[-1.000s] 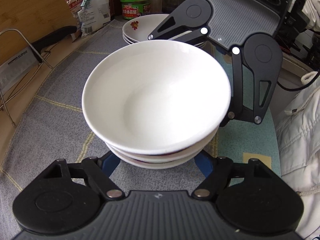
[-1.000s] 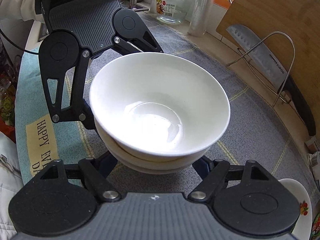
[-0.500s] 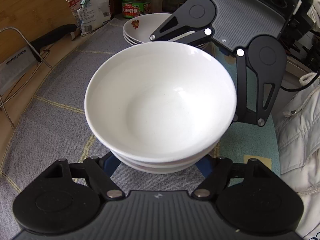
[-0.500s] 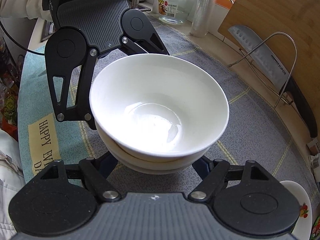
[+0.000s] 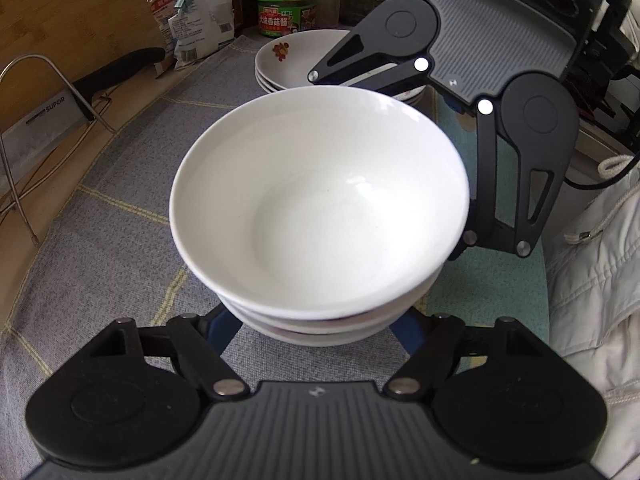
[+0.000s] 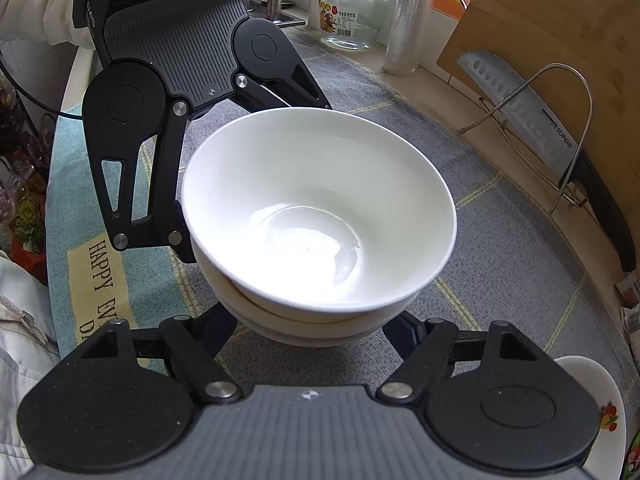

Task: Organize plates and bowls
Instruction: 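Grip the bowl stack with the left tool while the right tool grips it too, then carry the bowl stack with both tools onto the floral plate stack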

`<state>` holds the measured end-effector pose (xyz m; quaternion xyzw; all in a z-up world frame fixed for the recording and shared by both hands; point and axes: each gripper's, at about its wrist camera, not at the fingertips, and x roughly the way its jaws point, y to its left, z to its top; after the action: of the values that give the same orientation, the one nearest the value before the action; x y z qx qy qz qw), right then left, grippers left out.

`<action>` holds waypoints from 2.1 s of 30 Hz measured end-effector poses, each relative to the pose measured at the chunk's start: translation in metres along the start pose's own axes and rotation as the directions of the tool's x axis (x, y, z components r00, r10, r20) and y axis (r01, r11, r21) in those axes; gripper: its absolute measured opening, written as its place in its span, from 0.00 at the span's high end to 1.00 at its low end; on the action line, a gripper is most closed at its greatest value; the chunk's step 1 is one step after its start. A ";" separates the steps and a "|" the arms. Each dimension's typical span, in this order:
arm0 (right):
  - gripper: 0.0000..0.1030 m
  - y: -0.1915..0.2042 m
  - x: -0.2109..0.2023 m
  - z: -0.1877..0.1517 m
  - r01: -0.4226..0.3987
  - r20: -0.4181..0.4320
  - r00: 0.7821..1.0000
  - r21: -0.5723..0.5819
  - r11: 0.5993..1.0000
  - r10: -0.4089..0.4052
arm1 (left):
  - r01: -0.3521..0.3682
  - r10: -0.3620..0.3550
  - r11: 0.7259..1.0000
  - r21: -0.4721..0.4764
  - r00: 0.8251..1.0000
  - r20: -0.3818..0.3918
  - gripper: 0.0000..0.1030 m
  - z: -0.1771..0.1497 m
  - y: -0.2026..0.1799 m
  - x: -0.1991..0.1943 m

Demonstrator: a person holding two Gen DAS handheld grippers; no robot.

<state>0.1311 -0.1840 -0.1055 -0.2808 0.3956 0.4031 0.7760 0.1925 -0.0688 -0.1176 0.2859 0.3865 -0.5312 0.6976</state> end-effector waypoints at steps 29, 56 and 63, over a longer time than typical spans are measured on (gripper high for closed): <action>0.20 -0.076 -0.115 -0.078 0.159 0.049 0.986 0.000 0.987 -0.159 | -0.070 0.060 0.987 0.141 0.996 0.073 0.24 0.142 -0.038 0.046; 0.19 -0.134 -0.094 -0.123 0.180 -0.040 0.983 0.104 0.978 -0.177 | -0.009 0.006 0.990 0.139 1.000 0.020 0.24 0.186 -0.017 0.111; 0.19 -0.136 -0.092 -0.123 0.179 -0.047 0.984 0.104 0.978 -0.174 | 0.008 -0.010 0.994 0.113 1.000 0.021 0.24 0.186 -0.012 0.113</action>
<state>0.1653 -0.3841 -0.0777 -0.2801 0.4047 0.3054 0.8152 0.2401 -0.2816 -0.1123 0.3175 0.3497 -0.5584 0.6820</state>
